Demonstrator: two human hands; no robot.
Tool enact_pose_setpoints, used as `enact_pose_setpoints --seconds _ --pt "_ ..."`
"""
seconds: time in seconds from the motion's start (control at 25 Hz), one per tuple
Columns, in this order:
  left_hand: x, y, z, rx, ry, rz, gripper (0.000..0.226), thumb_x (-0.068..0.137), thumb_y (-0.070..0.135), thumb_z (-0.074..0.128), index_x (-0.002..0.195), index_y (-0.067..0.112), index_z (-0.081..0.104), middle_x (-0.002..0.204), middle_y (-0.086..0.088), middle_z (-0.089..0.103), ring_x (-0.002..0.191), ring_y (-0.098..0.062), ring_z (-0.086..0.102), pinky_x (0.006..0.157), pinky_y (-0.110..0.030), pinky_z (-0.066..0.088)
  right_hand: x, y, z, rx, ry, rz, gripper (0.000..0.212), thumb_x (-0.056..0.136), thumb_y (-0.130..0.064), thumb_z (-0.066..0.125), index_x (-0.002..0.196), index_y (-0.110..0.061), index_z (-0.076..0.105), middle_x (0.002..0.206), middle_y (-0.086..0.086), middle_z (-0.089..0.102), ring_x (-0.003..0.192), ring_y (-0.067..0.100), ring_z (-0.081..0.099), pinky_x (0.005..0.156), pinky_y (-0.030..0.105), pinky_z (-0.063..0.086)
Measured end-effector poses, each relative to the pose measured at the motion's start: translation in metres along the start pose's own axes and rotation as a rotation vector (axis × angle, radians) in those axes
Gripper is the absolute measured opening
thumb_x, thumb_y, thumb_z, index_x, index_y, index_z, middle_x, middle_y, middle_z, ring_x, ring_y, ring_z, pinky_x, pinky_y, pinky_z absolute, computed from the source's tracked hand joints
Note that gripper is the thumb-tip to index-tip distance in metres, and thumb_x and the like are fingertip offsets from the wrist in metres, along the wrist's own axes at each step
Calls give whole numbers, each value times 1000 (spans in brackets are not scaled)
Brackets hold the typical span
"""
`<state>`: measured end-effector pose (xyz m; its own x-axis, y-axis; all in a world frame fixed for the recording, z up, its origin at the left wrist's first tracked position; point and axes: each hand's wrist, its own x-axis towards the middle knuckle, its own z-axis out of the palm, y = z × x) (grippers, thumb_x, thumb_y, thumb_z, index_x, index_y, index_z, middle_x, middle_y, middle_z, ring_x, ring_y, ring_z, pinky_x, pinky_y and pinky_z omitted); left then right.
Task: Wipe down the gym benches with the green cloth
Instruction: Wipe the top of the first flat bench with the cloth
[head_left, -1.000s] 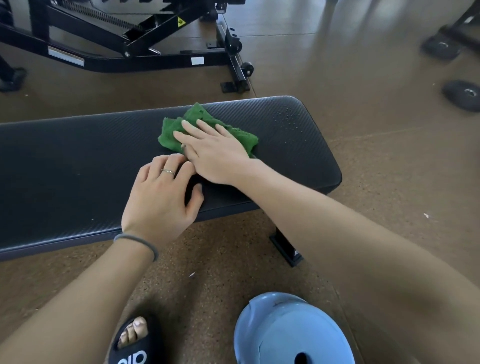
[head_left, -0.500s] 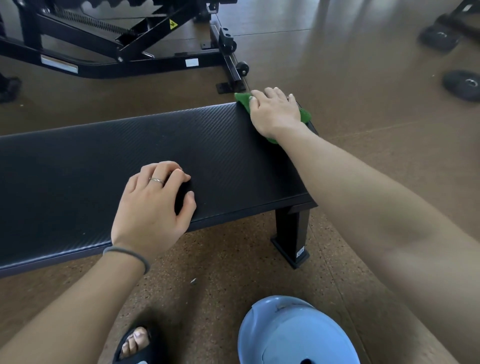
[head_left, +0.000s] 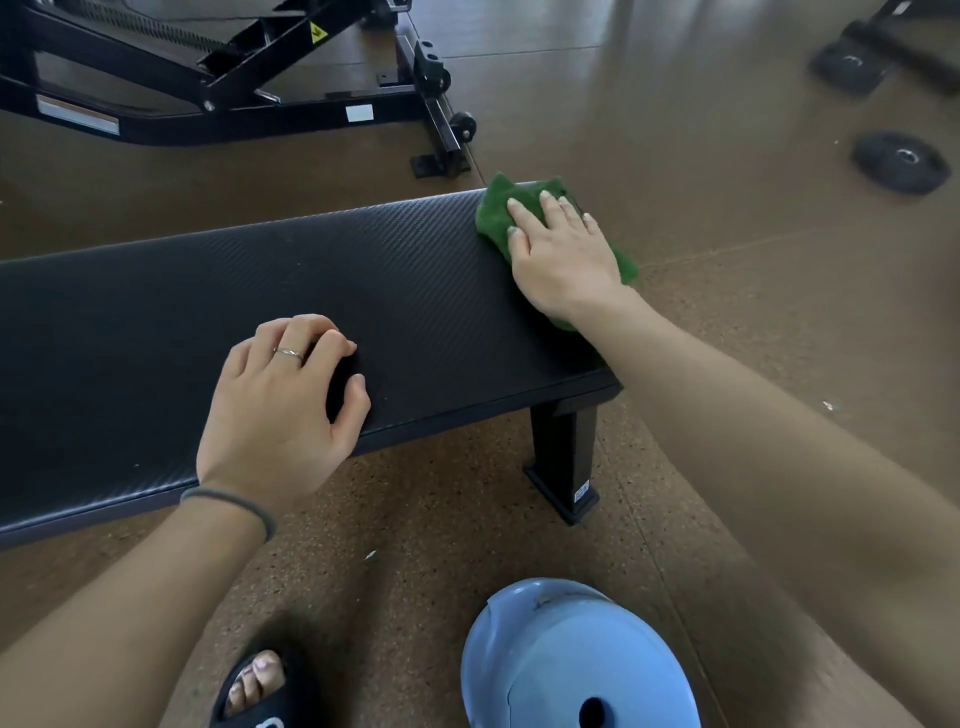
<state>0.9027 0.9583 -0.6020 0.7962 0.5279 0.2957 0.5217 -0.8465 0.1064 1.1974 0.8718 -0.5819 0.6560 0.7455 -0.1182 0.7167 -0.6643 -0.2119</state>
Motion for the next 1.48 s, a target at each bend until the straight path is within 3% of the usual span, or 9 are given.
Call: enact_pose_setpoints --seconds 0.16,0.32,0.44,0.6,0.84,0.96,1.12,1.36,1.48 --pt "-2 2 0 10 4 -2 38 99 37 43 115 10 65 125 -8 60 119 -34 53 100 -51 44 -11 -14 5 -28 4 52 57 110 -42 15 166 -29 11 173 11 2 160 26 1 129 43 -1" --pt "-1 4 -2 8 -3 5 39 99 38 42 115 10 65 125 -9 60 119 -35 53 100 -51 44 -107 -42 29 -33 54 -121 57 110 -42 18 165 -29 15 173 9 6 160 25 4 130 44 2" --pt "-2 3 -2 -5 -8 -2 38 99 38 43 115 10 65 125 -8 60 120 -34 53 100 -50 44 -92 -32 21 -32 8 -205 55 110 -43 18 165 -32 18 173 6 10 160 22 5 130 43 2" --pt "-2 2 -1 -35 10 -9 37 99 36 45 116 11 65 125 -8 60 120 -33 53 101 -50 44 -20 -18 2 -10 -23 -34 56 111 -42 16 165 -31 14 174 6 3 160 22 0 129 43 -2" --pt "-3 4 -1 -20 5 -8 37 99 36 44 114 10 65 125 -9 61 119 -34 53 99 -50 45 -117 -13 24 -12 66 -53 56 111 -42 17 165 -30 15 173 6 6 160 21 2 130 42 0" --pt "-3 5 -3 -16 -4 -10 37 99 37 44 115 10 65 125 -8 60 119 -33 53 99 -50 45 -77 9 11 10 26 -15 55 111 -42 15 165 -32 14 174 2 5 160 18 1 129 41 0" --pt "-2 4 -4 -20 -12 -16 38 99 37 43 117 11 64 126 -9 60 120 -33 53 101 -51 45 -22 23 -9 148 -5 163 55 111 -42 17 165 -32 16 174 4 6 159 23 8 125 45 14" --pt "-3 5 -2 4 11 6 35 99 35 45 115 9 65 123 -9 61 118 -34 54 98 -50 44 -107 29 12 148 112 298 56 111 -44 22 164 -28 19 166 11 23 145 33 32 113 48 33" --pt "-2 5 -1 8 21 14 34 100 34 46 114 9 64 123 -9 61 118 -34 54 98 -50 44 -93 31 8 123 122 318 56 111 -42 21 164 -25 19 156 18 35 136 37 40 106 49 37"
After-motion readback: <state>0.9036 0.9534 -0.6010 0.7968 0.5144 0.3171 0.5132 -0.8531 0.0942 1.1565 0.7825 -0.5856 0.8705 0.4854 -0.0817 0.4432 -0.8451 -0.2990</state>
